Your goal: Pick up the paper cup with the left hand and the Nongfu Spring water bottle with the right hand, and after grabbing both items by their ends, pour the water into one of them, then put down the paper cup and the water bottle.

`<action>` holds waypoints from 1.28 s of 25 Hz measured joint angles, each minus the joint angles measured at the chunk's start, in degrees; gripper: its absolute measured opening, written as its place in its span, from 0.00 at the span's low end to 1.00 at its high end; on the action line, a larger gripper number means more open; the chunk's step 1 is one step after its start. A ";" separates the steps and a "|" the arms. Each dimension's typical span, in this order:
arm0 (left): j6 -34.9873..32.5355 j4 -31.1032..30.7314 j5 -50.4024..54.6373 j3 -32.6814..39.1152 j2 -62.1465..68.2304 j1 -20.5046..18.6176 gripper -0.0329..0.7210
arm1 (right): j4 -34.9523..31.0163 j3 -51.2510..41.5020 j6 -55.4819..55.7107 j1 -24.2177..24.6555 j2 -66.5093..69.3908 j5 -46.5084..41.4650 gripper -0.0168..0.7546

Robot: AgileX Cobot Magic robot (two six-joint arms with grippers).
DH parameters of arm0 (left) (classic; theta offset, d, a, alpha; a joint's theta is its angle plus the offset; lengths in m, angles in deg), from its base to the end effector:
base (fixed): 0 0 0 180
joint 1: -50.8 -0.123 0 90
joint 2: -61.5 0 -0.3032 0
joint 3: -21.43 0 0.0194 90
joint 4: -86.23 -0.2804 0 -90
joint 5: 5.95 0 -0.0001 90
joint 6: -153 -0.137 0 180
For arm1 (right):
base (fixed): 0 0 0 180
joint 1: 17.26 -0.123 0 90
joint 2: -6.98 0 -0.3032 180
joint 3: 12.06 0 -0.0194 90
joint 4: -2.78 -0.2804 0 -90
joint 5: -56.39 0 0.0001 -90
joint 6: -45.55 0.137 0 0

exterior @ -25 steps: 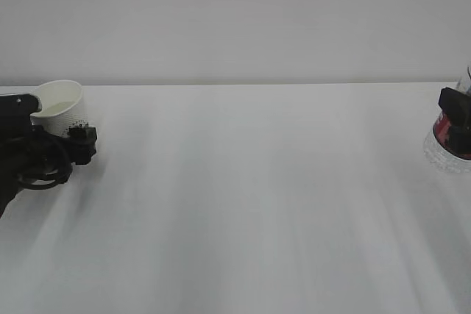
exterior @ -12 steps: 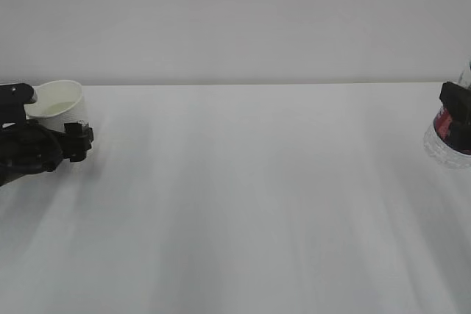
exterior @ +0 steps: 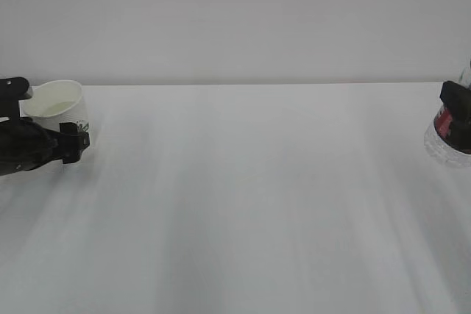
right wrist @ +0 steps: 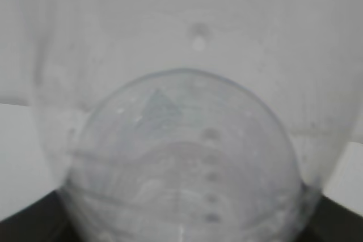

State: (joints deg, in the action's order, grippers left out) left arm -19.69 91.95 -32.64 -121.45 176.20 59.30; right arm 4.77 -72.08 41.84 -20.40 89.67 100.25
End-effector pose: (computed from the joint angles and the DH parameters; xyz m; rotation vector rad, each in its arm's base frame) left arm 0.3846 -0.0513 0.0814 -0.1003 2.1873 -0.1577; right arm 0.2814 0.0187 0.1912 -0.1424 1.7196 -0.0051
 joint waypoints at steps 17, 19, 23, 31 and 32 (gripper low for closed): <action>0.00 -2.83 13.41 2.03 -13.19 0.00 0.83 | 0.00 0.00 0.00 0.00 0.00 0.42 0.65; 0.00 -2.85 13.41 4.19 -15.78 0.00 0.83 | 0.00 0.00 0.00 0.00 0.00 0.42 0.65; 0.00 -3.92 10.91 9.42 -21.21 0.00 0.83 | 0.00 0.00 0.00 0.00 0.00 0.42 0.65; 0.00 -4.94 -1.78 17.45 -26.09 0.00 0.83 | 0.00 0.00 0.00 0.00 0.00 0.80 0.65; 0.00 -4.94 -3.13 18.04 -26.09 0.00 0.83 | 0.00 0.00 0.00 0.00 0.00 0.89 0.65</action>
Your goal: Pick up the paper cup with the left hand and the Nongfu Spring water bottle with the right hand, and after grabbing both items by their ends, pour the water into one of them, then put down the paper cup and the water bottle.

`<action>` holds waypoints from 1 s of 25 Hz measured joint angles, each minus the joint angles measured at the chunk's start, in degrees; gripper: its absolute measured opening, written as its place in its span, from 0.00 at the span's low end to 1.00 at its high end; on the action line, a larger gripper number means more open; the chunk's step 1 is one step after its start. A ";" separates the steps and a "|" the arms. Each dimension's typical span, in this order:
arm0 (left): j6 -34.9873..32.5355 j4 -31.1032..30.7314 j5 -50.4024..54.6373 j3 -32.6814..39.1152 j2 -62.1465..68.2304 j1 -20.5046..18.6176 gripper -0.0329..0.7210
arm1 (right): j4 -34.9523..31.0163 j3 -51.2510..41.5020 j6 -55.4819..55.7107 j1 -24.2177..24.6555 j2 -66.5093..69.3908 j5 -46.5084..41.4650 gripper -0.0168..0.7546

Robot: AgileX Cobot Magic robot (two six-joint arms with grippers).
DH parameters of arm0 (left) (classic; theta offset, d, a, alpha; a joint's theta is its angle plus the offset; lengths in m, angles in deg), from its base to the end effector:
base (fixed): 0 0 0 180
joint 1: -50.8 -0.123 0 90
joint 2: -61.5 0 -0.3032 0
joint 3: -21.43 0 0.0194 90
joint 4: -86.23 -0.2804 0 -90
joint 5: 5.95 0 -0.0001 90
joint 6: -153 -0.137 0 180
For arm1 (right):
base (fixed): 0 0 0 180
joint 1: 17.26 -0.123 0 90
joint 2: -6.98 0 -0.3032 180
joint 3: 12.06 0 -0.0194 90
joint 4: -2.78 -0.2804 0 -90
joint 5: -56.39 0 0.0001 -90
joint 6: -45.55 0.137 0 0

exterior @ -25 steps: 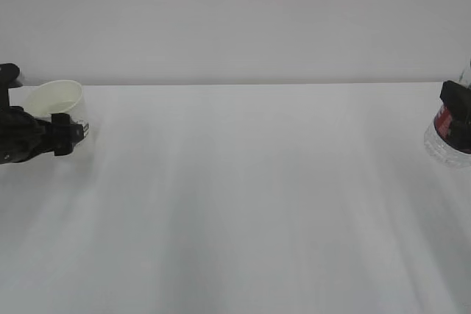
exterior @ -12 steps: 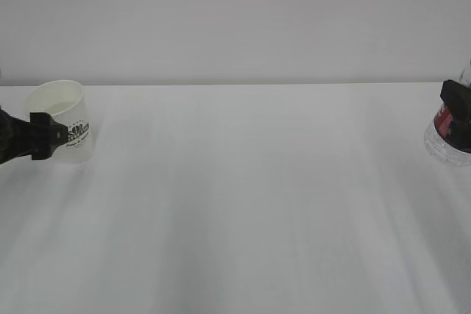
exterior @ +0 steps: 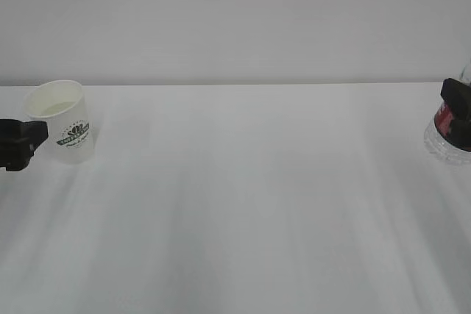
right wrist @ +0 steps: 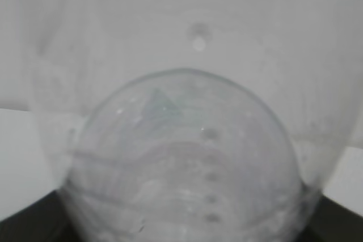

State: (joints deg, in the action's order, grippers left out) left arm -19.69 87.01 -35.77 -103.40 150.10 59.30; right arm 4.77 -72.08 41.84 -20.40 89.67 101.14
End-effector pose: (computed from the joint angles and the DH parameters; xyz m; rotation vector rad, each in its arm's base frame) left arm 0.2960 -0.0433 0.1557 0.0045 1.9933 -0.1791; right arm 0.2817 0.0188 0.1933 -0.1413 1.7041 -0.0048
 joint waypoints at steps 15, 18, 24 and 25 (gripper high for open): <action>0.00 -7.07 -25.90 6.47 -0.24 0.00 0.81 | 0.00 0.00 0.44 0.00 0.00 -0.24 0.65; 0.00 -7.64 -27.58 6.44 -0.24 0.00 0.81 | 0.00 0.00 0.44 0.00 0.00 -0.91 0.65; 0.00 -6.25 -28.75 6.44 -0.24 0.00 0.81 | 0.00 0.00 0.55 0.00 0.00 -1.09 0.65; 0.00 -5.54 -28.85 6.44 -0.24 0.00 0.81 | 0.00 0.00 0.55 0.00 0.00 -1.09 0.64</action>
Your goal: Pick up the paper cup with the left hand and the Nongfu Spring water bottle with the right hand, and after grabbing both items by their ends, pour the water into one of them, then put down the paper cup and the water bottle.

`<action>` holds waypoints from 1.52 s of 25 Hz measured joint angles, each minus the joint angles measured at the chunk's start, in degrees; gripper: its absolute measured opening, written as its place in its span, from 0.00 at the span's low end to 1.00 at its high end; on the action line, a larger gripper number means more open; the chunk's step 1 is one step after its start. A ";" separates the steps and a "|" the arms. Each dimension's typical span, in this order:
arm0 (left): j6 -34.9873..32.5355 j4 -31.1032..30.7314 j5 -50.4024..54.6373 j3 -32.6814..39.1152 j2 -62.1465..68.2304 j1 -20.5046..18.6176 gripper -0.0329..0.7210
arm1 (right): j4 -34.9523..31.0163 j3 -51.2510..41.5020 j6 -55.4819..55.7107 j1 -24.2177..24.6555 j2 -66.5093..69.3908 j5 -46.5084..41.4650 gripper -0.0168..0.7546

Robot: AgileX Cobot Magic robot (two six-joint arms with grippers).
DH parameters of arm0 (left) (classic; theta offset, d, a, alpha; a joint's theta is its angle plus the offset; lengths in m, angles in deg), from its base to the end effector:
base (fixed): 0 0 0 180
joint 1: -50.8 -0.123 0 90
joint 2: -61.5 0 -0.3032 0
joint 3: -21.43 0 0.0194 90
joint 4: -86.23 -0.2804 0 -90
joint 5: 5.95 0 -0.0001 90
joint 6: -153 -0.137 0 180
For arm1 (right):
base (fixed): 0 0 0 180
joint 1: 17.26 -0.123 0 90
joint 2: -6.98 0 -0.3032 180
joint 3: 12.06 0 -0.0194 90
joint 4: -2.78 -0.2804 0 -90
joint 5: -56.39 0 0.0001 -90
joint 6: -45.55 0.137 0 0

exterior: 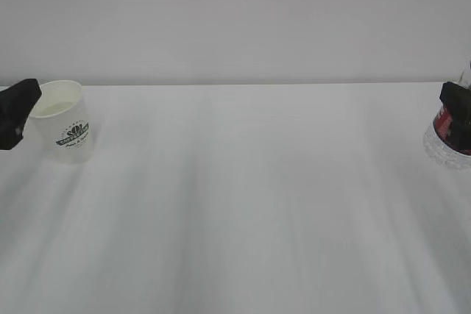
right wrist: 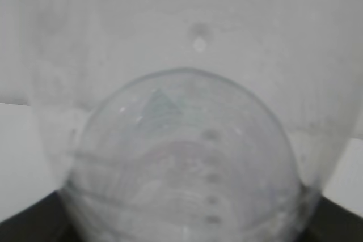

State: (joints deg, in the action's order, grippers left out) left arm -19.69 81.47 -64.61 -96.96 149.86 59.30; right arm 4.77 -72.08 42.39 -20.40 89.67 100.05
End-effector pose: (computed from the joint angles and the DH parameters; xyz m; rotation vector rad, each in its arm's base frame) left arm 0.2805 -0.0517 0.1896 0.1066 1.5966 -0.2375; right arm 0.2814 0.0187 0.1907 -0.1343 1.7238 0.0019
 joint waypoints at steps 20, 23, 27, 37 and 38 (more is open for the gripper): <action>-3.25 5.47 -0.26 0.00 0.00 0.00 0.79 | -4.03 2.84 0.00 0.00 15.15 8.90 0.61; -3.34 5.47 -0.26 0.00 0.00 0.00 0.75 | -3.91 5.48 -0.11 0.00 17.41 9.11 0.61; -3.34 5.47 -0.26 0.00 0.00 0.00 0.72 | -3.12 9.04 -0.57 0.00 19.60 8.43 0.61; -4.27 5.47 -0.36 0.00 0.00 0.00 0.70 | -0.01 14.83 -0.69 0.03 24.56 6.67 0.61; -4.27 5.47 -0.36 0.00 0.00 0.00 0.70 | -0.01 15.30 -0.69 0.03 24.95 6.66 0.61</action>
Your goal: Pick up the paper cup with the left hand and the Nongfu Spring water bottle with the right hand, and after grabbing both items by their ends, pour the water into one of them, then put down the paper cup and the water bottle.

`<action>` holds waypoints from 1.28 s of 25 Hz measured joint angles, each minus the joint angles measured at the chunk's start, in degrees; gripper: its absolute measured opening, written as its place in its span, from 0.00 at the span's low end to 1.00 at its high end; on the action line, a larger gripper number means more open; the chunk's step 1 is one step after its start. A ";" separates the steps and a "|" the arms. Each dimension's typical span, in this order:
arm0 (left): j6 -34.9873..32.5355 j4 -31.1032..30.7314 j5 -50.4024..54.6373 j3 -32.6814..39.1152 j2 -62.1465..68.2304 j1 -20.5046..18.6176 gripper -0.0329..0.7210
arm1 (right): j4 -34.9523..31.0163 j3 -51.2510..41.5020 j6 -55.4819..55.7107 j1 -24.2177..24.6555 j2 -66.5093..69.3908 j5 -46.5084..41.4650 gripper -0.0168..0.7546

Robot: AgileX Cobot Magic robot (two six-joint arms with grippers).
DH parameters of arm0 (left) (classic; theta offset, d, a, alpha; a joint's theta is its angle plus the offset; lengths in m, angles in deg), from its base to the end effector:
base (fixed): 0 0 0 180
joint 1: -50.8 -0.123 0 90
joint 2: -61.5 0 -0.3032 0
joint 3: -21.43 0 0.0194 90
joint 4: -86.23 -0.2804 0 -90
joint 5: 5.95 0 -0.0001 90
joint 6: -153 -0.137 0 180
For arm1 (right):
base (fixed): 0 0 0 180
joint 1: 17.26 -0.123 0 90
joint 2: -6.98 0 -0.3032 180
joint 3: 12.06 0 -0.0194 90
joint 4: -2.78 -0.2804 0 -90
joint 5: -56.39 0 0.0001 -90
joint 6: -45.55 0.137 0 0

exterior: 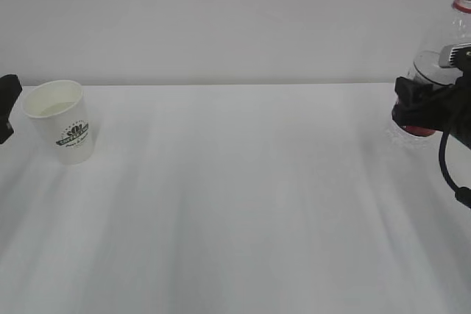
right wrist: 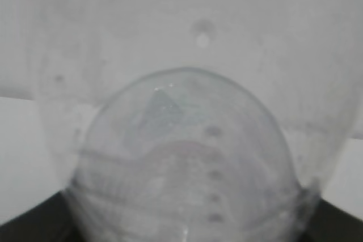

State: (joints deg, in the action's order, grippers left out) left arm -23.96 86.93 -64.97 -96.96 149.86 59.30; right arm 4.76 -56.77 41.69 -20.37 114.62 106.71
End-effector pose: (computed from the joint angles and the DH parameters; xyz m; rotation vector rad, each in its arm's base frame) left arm 0.2825 -0.0408 0.1906 0.0625 1.5883 -0.1538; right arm 0.3724 0.0239 0.1439 -0.1470 1.7749 -0.0017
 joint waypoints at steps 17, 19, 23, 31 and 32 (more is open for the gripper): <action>-1.06 0.03 0.00 0.00 0.00 0.00 0.66 | 2.43 7.85 -0.35 0.00 9.92 -0.93 0.61; -1.31 0.03 0.00 0.00 0.00 0.00 0.66 | 2.57 8.54 -0.35 0.00 11.13 -0.93 0.61; -1.33 0.03 0.00 0.00 0.00 0.00 0.66 | 2.57 9.82 -0.35 0.00 13.04 -0.93 0.61; -1.43 0.03 -0.02 0.00 0.00 0.00 0.66 | 2.57 10.95 -0.47 0.00 16.57 0.69 0.61; -1.45 0.03 -0.02 0.00 0.00 0.00 0.65 | 2.57 11.02 -0.47 0.00 16.58 0.79 0.61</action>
State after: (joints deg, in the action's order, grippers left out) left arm -25.42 86.96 -65.00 -96.96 149.86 59.30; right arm 7.33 -45.76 41.22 -20.37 131.20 107.50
